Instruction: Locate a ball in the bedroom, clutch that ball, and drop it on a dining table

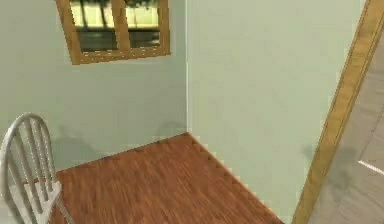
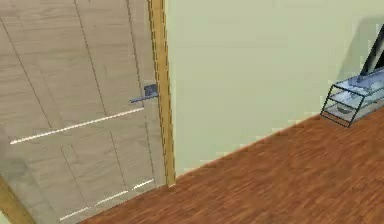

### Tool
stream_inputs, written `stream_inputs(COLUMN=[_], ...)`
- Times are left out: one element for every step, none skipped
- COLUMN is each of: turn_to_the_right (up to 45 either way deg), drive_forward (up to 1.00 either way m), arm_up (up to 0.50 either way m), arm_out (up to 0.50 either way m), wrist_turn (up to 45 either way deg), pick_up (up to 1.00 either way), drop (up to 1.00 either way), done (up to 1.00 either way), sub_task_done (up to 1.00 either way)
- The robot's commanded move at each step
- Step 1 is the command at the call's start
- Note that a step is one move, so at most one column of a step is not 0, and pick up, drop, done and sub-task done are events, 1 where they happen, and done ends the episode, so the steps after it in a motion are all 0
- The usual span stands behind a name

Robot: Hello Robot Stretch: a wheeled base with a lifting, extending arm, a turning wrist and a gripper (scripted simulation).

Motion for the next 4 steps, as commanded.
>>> stream_inputs(turn_to_the_right=[-45.0, -45.0, -45.0, -21.0], drive_forward=[0.0, 0.0, 0.0, 0.0], arm_up=[0.0, 0.0, 0.0, 0.0], arm_out=[0.0, 0.0, 0.0, 0.0], wrist_turn=[0.0, 0.0, 0.0, 0.0], pick_up=[0.0, 0.0, 0.0, 0.0], drop=[0.0, 0.0, 0.0, 0.0], done=[0.0, 0.0, 0.0, 0.0], sub_task_done=[0.0, 0.0, 0.0, 0.0])
